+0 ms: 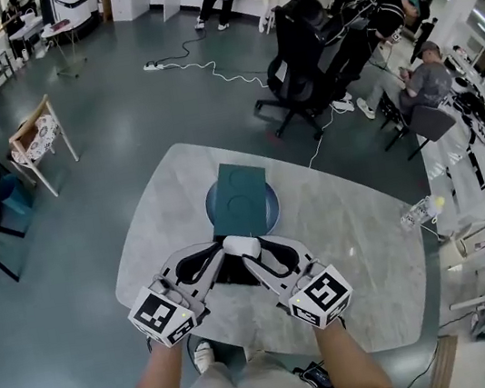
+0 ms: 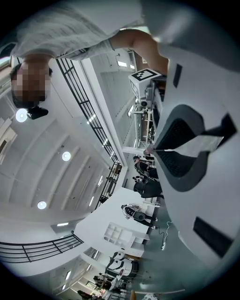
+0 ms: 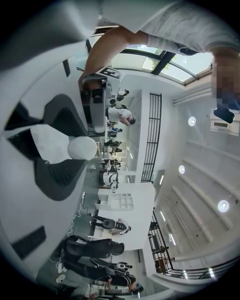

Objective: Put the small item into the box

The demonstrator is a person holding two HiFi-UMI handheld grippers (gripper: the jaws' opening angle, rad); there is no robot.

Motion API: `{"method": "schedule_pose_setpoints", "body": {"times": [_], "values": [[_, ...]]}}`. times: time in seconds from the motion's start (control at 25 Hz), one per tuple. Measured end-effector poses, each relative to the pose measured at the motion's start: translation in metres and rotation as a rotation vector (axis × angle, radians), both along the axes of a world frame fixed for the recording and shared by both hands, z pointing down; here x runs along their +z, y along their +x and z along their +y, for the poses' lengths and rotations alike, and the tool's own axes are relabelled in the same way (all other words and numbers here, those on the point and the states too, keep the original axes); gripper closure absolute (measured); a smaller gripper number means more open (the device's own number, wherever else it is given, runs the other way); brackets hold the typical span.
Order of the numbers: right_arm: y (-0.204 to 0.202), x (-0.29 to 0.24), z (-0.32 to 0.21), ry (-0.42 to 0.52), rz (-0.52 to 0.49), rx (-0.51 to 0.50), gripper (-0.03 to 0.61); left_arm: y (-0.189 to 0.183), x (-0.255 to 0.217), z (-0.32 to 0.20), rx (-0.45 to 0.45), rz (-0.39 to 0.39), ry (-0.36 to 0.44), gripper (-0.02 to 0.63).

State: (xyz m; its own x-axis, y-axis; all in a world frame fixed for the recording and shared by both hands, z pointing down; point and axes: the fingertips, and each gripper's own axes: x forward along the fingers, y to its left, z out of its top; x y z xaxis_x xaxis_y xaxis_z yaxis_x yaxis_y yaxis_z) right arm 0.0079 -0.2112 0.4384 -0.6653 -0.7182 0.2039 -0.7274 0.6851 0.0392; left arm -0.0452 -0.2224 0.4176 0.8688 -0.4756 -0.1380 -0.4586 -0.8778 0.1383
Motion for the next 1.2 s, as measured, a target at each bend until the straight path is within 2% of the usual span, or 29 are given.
{"method": "schedule_pose_setpoints", "body": {"times": [0.68, 1.2], "values": [[0.009, 0.074, -0.025, -0.115, 0.107, -0.035, 0.411, 0.015, 0.033, -0.024, -0.013, 0.000, -0.061, 0.592], [0.011, 0.131, -0.034, -0.197, 0.284, -0.084, 0.411, 0.012, 0.044, -0.035, -0.042, 0.003, -0.079, 0.592]]}}
